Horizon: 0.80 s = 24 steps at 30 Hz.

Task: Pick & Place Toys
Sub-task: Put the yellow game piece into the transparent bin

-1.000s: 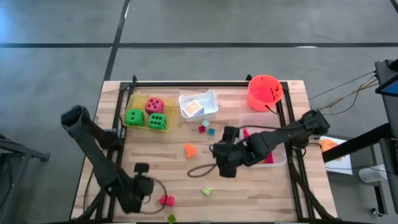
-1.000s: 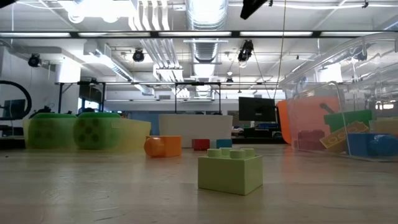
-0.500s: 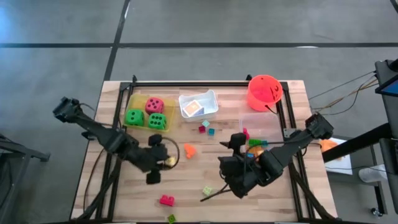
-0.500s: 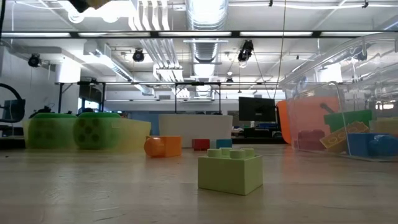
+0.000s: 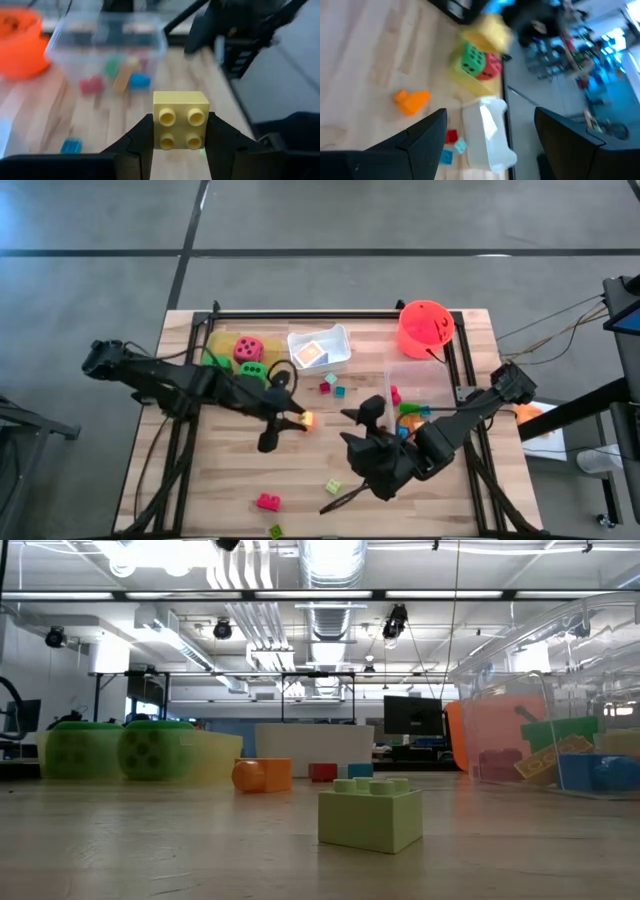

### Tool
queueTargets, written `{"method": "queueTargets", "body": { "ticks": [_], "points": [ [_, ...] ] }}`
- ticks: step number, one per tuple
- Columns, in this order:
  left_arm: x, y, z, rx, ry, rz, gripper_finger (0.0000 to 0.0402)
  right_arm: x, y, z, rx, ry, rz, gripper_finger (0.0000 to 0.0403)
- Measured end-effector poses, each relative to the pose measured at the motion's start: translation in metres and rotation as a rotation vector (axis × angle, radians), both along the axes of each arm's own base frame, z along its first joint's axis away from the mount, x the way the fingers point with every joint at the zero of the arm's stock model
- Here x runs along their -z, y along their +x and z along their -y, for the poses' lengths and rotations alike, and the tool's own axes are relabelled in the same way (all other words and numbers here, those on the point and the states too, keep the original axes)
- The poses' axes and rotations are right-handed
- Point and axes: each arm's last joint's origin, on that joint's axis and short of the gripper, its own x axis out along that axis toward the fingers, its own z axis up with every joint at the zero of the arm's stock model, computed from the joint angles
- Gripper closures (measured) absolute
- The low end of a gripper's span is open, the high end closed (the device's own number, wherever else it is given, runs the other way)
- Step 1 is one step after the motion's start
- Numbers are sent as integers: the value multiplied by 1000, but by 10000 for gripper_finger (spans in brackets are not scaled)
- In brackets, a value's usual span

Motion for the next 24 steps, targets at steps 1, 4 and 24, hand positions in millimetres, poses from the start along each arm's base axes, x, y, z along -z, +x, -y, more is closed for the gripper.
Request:
{"method": "queueTargets", "body": {
  "ticks": [1, 4, 24],
  "points": [
    [-3, 2, -1, 23, -7, 33, 279, 0, 1, -1, -33, 2, -16, 108],
    [-12, 7, -6, 47, -34, 137, 279, -4, 7, -3, -119, -20, -28, 108],
    [-40, 8, -10, 101, -153, 328, 279, -43, 34, 11, -246, -200, 162, 108]
  ]
}}
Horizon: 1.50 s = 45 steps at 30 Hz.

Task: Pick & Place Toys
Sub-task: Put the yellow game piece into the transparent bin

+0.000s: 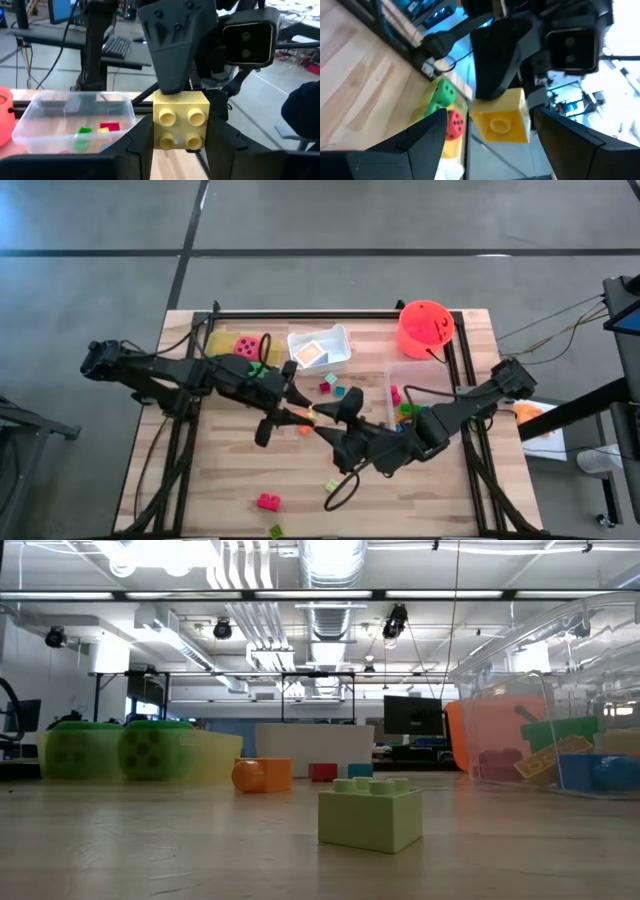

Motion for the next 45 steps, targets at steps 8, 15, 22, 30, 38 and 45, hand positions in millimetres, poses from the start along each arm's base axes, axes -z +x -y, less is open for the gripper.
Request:
{"method": "queueTargets", "body": {
  "ticks": [8, 15, 22, 30, 38, 45],
  "points": [
    [-8, 0, 1, 50, -31, 58, 279, -7, 5, 4, -26, -45, 32, 108],
    [-8, 0, 0, 43, -45, 55, 279, -9, 7, 6, -21, -46, 52, 158],
    [-8, 1, -3, 32, -75, 48, 279, -11, 7, 7, -12, -72, 59, 255],
    [-7, 1, -3, 30, -90, 39, 279, -11, 8, 8, -14, -76, 56, 273],
    [-7, 1, -3, 15, -105, 33, 138, -11, 8, 9, -5, -30, 71, 275],
    [-7, 1, -3, 12, -129, 24, 51, -10, 8, 8, -7, -35, 66, 275]
  ]
}}
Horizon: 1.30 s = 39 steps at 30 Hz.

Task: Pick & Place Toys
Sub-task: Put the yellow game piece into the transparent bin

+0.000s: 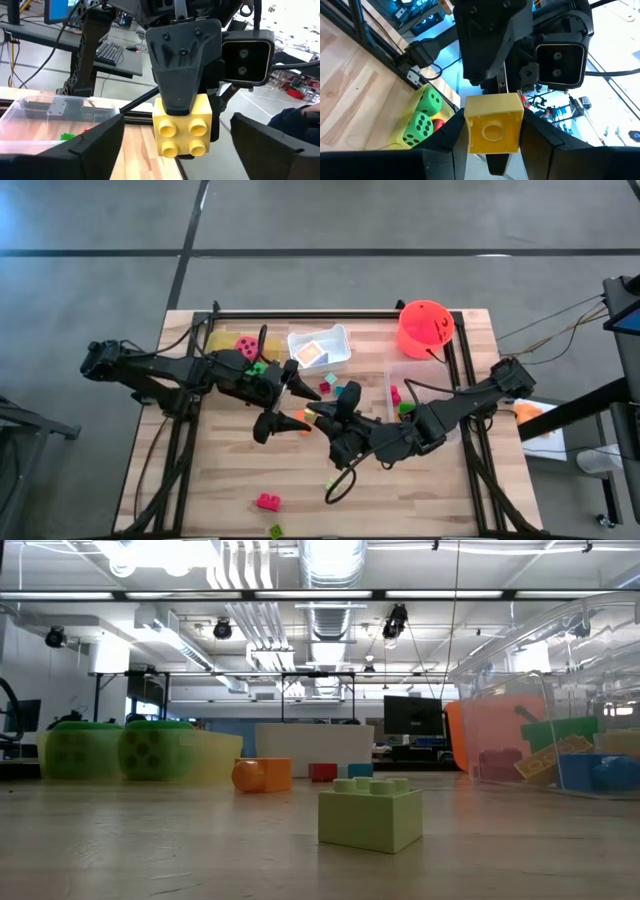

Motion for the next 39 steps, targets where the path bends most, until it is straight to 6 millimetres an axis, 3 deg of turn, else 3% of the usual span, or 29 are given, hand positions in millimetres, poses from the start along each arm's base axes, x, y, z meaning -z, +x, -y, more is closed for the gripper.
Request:
{"method": "queueTargets", "body": {
  "ticks": [11, 20, 25, 32, 39],
  "points": [
    [14, -17, -11, -295, 124, -217, 28, 2, -12, 10, 84, 244, 13, 275],
    [27, -38, -12, -331, 154, -430, 27, 0, -49, 44, 247, 597, -79, 275],
    [35, -48, 4, -371, 181, -508, 27, 5, -74, 66, 398, 893, -238, 275],
    [36, -60, 27, -495, 296, -465, 27, 18, -106, 76, 574, 881, -553, 275],
    [36, -67, 37, -435, 480, -449, 27, 25, -125, 86, 614, 891, -658, 275]
  ]
}}
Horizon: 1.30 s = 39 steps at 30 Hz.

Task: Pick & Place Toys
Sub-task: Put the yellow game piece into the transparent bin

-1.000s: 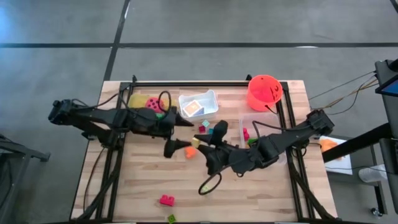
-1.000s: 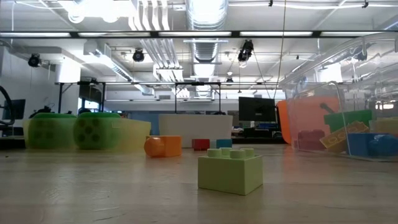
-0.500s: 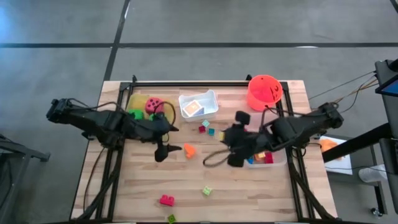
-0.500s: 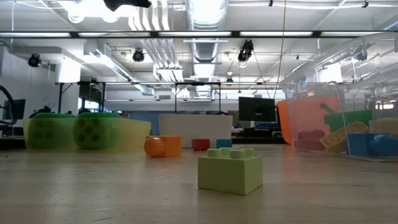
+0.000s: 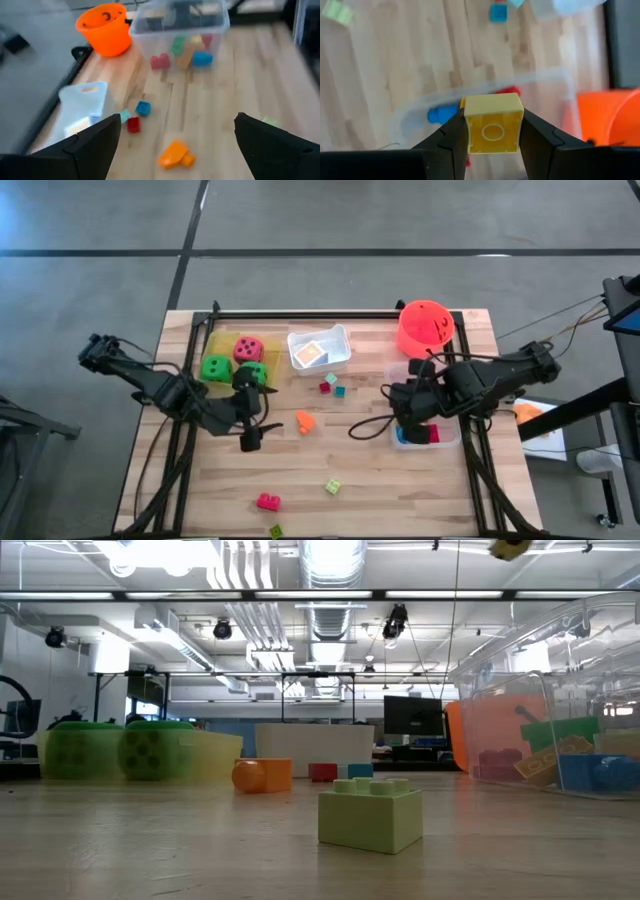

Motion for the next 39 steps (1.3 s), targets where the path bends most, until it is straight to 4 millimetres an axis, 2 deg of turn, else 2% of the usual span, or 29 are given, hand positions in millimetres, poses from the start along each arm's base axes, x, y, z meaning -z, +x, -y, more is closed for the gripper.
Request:
{"method": "queueTargets", "body": {
  "ticks": [3, 10, 17, 25, 39],
  "points": [
    [1, -7, -4, 25, 60, -58, 27, 10, -13, 9, 51, 25, -30, 275],
    [7, -23, -12, -74, -4, -152, 27, 47, -34, 29, 164, 133, -24, 275],
    [9, -26, -14, -78, 17, -185, 27, 87, -35, 38, 165, 244, -8, 275],
    [10, -29, -15, -63, 45, -216, 27, 127, -44, 40, 171, 287, -147, 275],
    [10, -29, -15, -60, 52, -222, 27, 166, -37, 41, 176, 312, -153, 275]
  ]
}}
